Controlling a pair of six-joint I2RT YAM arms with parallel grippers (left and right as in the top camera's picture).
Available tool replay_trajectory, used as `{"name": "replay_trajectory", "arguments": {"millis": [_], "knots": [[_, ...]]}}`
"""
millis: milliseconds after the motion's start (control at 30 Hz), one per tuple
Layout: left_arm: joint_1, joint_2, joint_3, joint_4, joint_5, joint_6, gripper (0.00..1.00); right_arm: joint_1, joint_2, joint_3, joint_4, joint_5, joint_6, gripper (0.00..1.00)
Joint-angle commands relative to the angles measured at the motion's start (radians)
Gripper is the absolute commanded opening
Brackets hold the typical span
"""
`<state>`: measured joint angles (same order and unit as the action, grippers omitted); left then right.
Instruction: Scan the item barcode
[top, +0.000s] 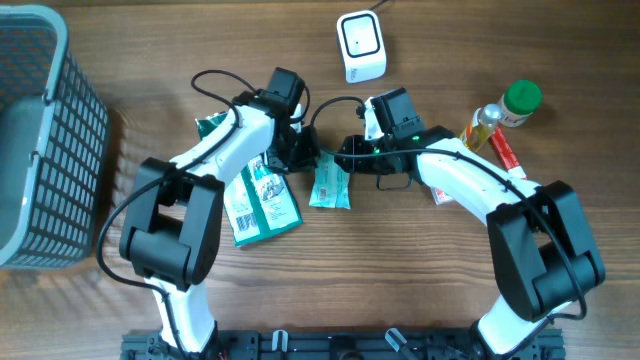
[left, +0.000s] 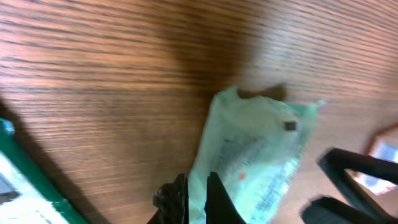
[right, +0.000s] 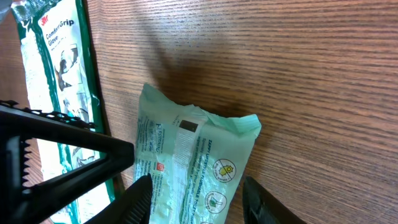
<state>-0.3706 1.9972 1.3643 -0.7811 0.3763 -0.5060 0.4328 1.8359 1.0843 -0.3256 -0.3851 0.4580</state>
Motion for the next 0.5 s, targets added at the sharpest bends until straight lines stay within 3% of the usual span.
{"name": "replay_trajectory", "arguments": {"millis": [0, 233, 467], "knots": [[0.008, -0.030, 0.006, -0.034, 0.062, 0.034, 0.04, 0.000, 0.045, 0.002, -0.011, -0.016, -0.001, 0.47], [-0.043, -0.028, -0.056, 0.036, 0.015, 0.035, 0.04, 0.000, 0.091, 0.002, -0.042, -0.048, 0.040, 0.47], [-0.059, -0.026, -0.100, 0.054, -0.147, 0.027, 0.04, 0.000, 0.092, 0.002, -0.038, -0.134, 0.040, 0.45]]}}
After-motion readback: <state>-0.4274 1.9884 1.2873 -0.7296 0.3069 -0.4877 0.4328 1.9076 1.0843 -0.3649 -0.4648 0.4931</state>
